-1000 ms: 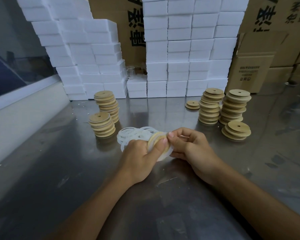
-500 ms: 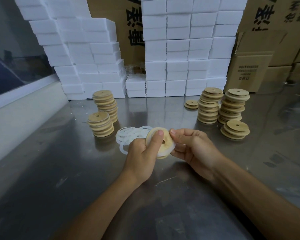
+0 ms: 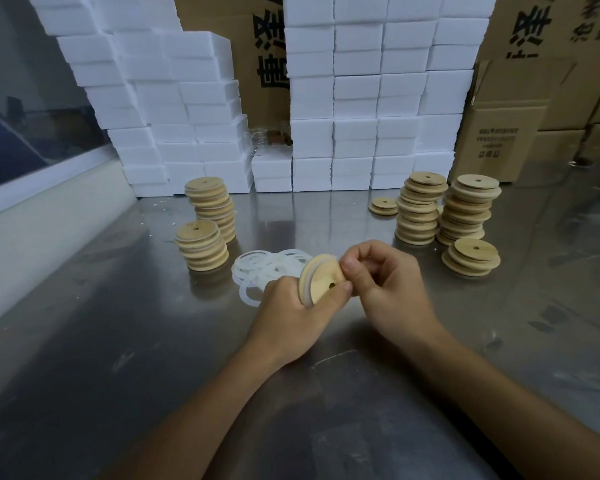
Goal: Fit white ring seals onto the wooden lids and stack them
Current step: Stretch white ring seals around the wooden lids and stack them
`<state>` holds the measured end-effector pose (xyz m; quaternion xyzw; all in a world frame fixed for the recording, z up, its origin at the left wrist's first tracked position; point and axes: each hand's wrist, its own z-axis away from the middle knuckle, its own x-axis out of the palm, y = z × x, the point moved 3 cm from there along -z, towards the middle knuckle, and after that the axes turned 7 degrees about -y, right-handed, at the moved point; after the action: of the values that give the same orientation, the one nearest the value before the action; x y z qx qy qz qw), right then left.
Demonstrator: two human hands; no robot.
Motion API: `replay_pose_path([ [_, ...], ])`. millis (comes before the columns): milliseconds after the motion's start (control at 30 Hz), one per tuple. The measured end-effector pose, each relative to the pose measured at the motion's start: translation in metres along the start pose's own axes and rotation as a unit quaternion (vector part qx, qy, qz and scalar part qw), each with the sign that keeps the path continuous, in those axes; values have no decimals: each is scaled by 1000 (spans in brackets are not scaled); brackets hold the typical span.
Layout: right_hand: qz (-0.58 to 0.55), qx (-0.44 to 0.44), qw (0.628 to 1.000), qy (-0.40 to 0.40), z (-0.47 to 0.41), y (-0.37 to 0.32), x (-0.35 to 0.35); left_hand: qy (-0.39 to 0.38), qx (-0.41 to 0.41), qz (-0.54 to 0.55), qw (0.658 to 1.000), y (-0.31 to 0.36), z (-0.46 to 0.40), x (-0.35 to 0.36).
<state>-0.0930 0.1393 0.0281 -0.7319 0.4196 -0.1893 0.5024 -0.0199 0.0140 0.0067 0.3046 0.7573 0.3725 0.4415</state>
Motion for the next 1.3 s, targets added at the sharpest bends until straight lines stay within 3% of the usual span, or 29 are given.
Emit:
replay_pose_path([
  [167,198,-153,967,-47,5,-18,1,-48,-5,19,999,5,2,2],
  [400,263,-191,942,-89,2,-23,-1,-64,6,22,998,6,4,1],
  [500,212,-159,961,-77,2,-19,-1,-37,23,11,999,7,4,-1],
  [600,65,-72,995,-30,2,-14,2,-1,51,-19,999,8,4,-3],
  [800,-144,74,987,0,2,-3,6,23,79,-101,992,11,6,-3],
  [1300,-216,190,956,-49,3,8,9,48,58,-103,992,8,2,-5],
])
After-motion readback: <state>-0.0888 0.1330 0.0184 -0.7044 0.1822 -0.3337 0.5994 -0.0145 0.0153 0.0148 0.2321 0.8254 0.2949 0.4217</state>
